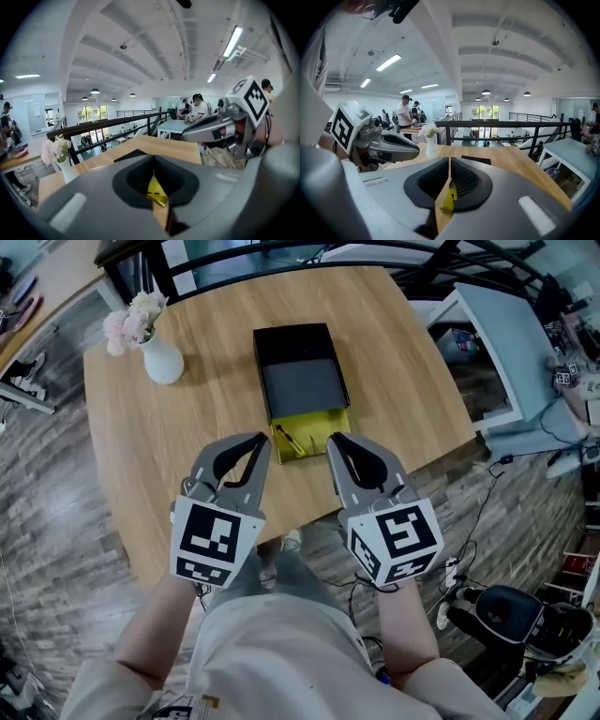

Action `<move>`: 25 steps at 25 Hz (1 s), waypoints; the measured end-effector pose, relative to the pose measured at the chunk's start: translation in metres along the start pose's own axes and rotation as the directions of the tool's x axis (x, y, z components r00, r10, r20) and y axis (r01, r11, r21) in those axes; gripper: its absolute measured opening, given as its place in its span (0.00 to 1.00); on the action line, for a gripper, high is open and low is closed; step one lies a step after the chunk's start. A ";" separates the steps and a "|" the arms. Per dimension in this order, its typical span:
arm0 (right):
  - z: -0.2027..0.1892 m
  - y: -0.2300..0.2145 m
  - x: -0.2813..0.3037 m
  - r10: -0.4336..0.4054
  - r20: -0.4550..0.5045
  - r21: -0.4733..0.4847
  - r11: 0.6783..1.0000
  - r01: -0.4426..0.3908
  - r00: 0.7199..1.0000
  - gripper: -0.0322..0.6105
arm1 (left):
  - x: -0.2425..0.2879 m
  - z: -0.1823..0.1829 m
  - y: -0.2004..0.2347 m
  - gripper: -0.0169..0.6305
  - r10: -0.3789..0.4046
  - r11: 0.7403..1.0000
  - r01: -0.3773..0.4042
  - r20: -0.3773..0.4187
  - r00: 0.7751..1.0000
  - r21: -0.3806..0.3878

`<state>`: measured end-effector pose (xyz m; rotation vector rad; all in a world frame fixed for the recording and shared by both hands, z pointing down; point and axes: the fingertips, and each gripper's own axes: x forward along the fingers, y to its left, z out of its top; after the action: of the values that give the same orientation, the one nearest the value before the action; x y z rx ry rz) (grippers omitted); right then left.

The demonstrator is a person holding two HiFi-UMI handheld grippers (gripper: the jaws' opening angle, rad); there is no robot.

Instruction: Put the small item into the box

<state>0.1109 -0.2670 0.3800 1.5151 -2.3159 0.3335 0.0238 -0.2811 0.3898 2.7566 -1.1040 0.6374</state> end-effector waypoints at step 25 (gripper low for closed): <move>0.083 0.022 -0.154 -0.074 0.271 -0.009 0.997 0.080 0.960 0.05 | -0.112 0.092 -0.058 0.03 -0.011 0.996 -0.005 0.187 0.982 0.084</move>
<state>0.1333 -0.1613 0.2401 1.7295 -2.4454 0.0851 0.0218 -0.1896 0.2631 2.9404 -1.1324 0.4412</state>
